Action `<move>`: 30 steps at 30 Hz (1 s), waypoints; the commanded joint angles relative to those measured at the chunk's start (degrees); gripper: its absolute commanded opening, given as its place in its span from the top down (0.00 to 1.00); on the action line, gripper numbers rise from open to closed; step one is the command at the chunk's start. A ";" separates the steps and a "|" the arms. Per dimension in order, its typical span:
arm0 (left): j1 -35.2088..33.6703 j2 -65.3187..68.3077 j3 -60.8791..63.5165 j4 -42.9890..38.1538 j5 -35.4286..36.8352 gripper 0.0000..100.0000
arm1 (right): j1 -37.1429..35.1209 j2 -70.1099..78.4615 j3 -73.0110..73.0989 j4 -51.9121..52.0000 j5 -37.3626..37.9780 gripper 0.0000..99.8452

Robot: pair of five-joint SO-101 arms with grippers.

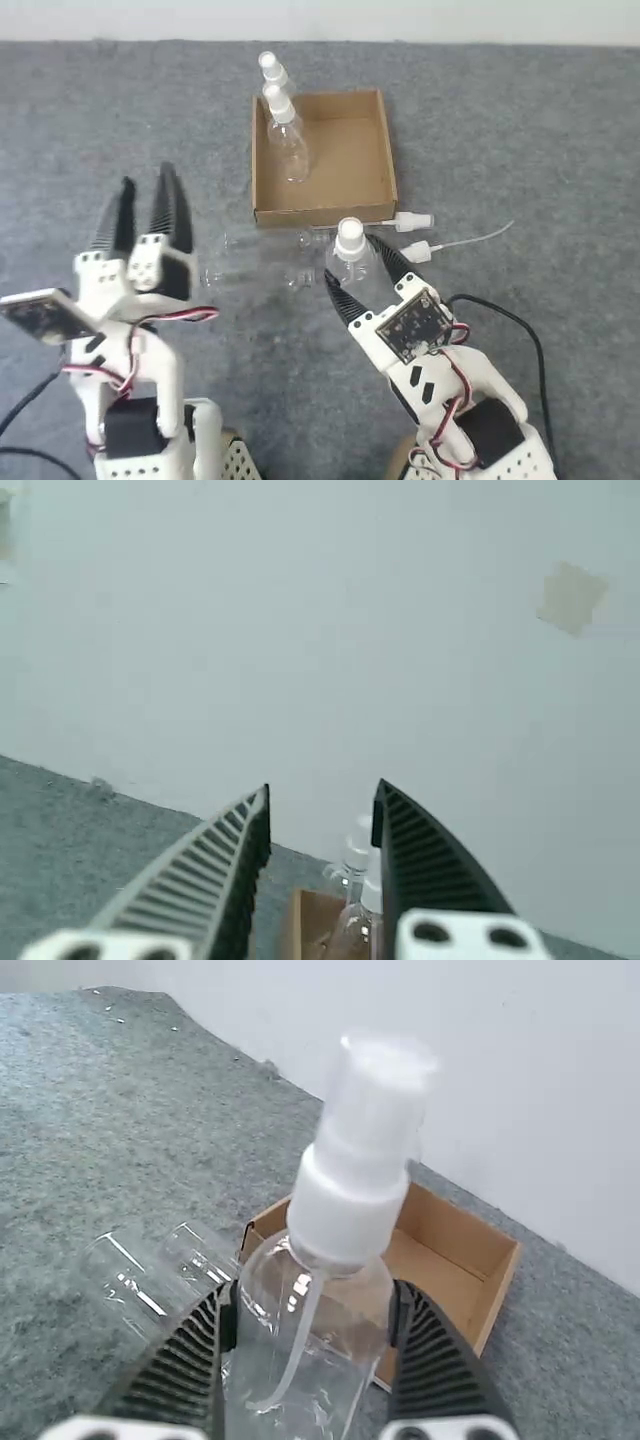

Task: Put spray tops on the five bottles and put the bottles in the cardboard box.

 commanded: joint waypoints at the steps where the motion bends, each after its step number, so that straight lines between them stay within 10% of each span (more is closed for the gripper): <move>1: -9.05 -0.44 0.92 0.18 0.62 0.84 | 0.66 -0.84 -3.96 -3.12 -0.09 0.99; 30: -15.47 -0.53 17.45 -2.64 -9.67 0.84 | 0.57 7.78 -11.52 -31.69 -0.53 0.99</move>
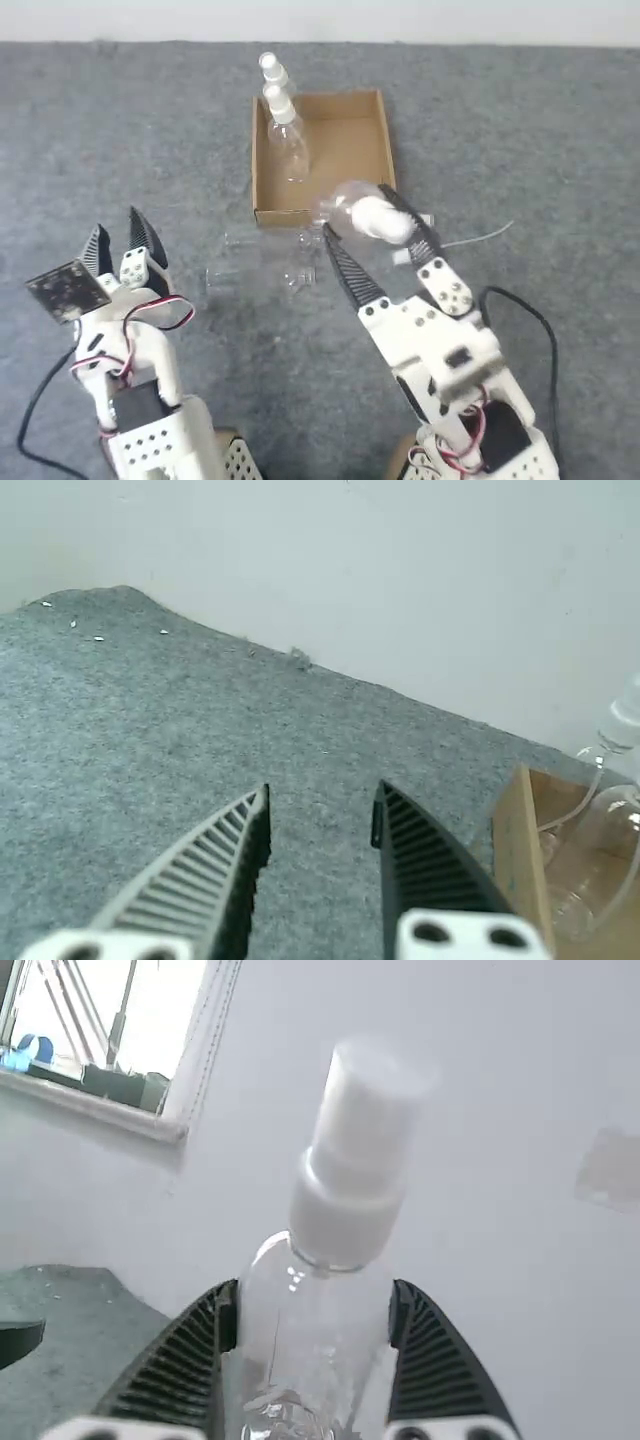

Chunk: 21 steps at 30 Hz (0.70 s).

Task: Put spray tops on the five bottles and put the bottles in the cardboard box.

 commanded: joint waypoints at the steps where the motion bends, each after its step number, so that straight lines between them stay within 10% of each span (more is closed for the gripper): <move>1: -0.18 -1.32 -0.31 -1.58 -0.35 0.84 | 0.48 8.48 -8.44 -3.56 -0.44 0.99; 21: -0.18 -1.32 -0.22 -1.58 -0.35 0.84 | 0.57 53.32 -21.27 -24.04 -0.44 0.99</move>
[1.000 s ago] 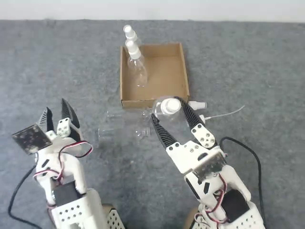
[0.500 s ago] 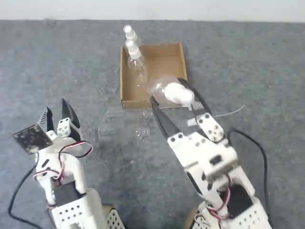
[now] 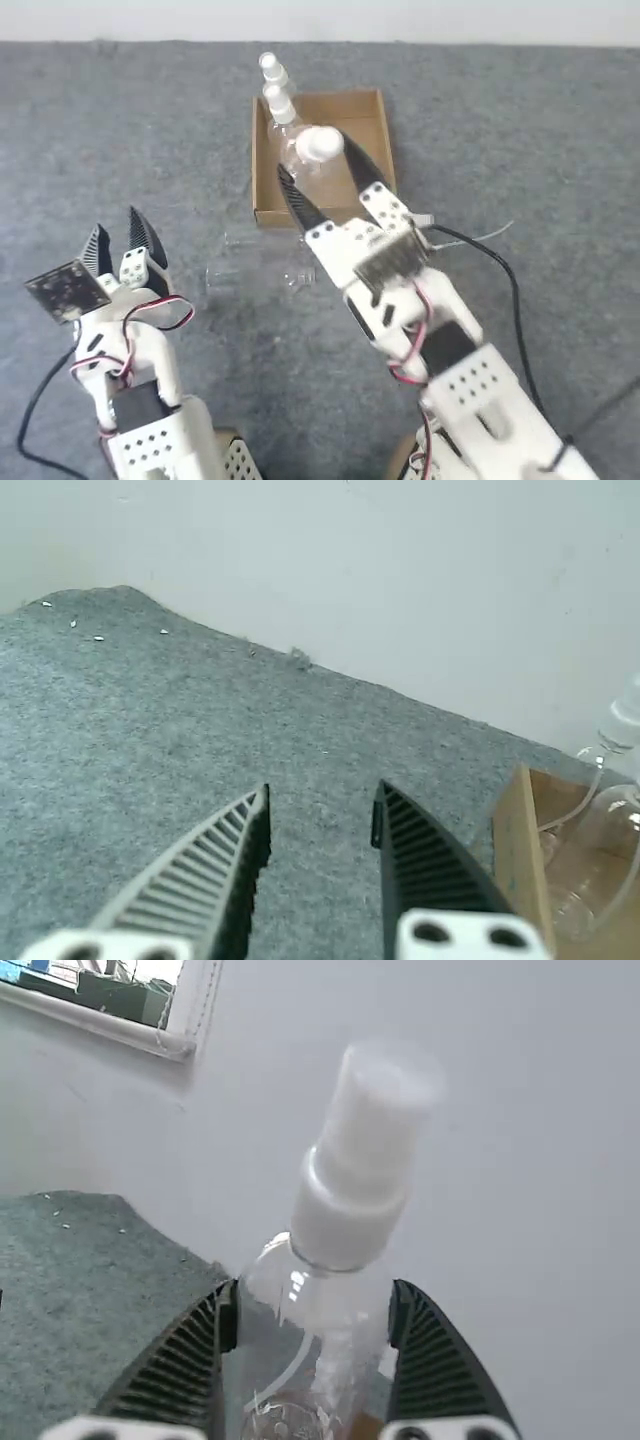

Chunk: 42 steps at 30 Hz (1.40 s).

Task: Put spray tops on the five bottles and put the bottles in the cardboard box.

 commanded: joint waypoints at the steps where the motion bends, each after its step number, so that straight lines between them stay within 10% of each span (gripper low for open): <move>1: -0.18 -1.32 -0.22 -1.58 -0.35 0.84 | 0.66 7.34 -7.74 -1.98 -0.44 0.99; 42: -0.18 -1.32 -0.22 -1.58 -0.44 0.84 | 1.63 55.52 -23.30 -21.14 -0.53 0.99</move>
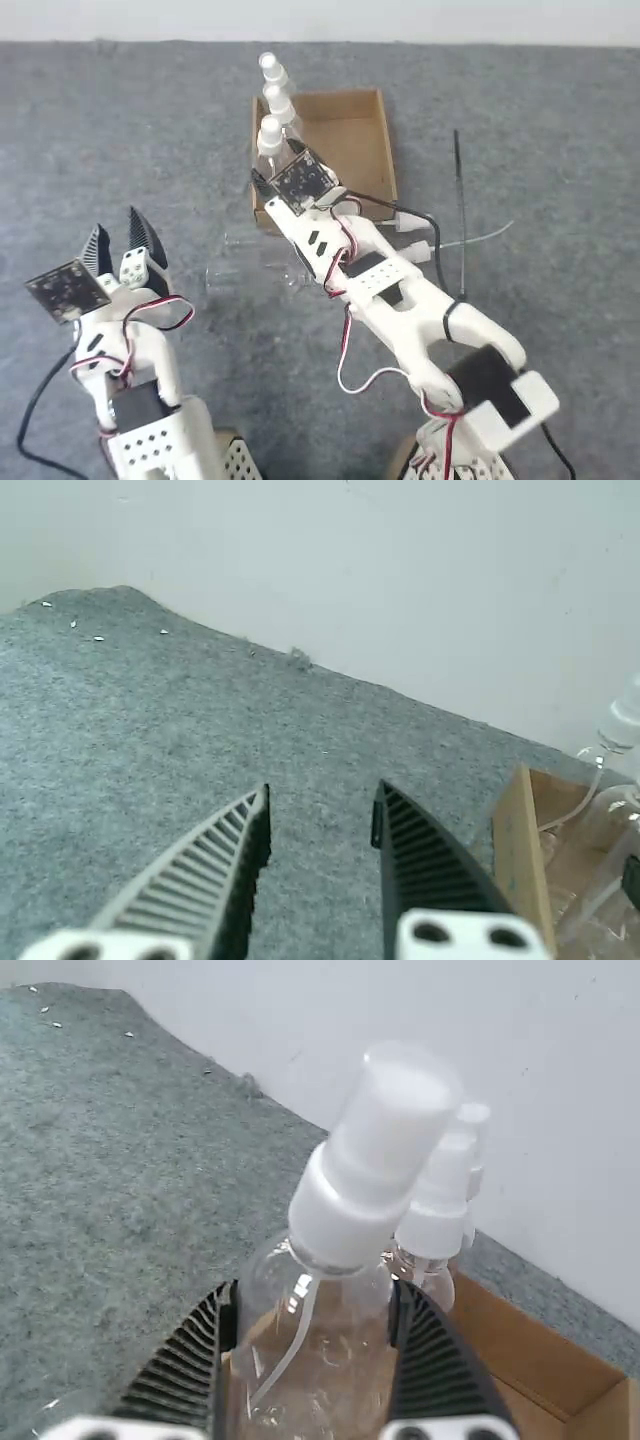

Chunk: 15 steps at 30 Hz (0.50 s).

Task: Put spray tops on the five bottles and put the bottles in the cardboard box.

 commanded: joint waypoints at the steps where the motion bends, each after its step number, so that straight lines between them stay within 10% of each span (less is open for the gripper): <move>1: -0.18 -1.32 -0.22 -1.58 -0.44 0.84 | 1.45 0.48 -4.04 -3.91 -0.53 0.99; 15: -0.09 -1.32 -0.22 -1.58 -0.44 0.84 | 2.15 9.89 -4.40 -11.91 -0.53 0.99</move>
